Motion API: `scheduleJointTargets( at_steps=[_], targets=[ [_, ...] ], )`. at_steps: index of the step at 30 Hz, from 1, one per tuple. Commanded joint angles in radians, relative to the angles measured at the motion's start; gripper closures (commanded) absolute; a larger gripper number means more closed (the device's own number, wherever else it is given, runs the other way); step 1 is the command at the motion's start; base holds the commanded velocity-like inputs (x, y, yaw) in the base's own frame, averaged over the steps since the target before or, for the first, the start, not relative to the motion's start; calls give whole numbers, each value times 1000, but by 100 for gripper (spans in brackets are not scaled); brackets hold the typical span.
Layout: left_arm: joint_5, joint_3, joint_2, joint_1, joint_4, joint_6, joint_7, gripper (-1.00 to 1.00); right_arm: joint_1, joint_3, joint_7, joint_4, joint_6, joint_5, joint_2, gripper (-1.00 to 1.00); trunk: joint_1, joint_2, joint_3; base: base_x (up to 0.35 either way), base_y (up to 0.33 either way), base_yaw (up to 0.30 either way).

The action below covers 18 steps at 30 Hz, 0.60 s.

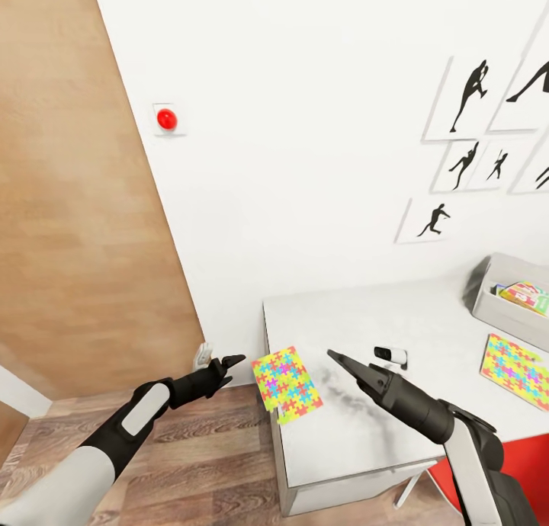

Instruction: Put all the toys in the child's room - the three board games (two on the bed and one on the table), the two jigsaw puzzles on the table, and the tennis ball on the table - inside the toy box on the table in the child's room.

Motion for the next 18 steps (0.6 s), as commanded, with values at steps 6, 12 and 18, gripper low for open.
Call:
scheduleJointTargets(
  at_steps=[6, 12, 18],
  targets=[
    [6, -5, 1, -1, 0, 2, -1, -100, -1, 2, 4, 0, 7, -3, 1, -100, 23, -44, -20, 0, 0, 0],
    [6, -5, 0, -1, 0, 2, -1, -100, -1, 3, 6, 0, 8, -3, 1, -100, 46, -86, -39, 0, 0, 0],
    [6, -5, 0, -1, 0, 2, -1, -100, -1, 6, 6, 0, 9, -3, 1, -100, 69, -128, -58, 0, 0, 0]
  ],
)
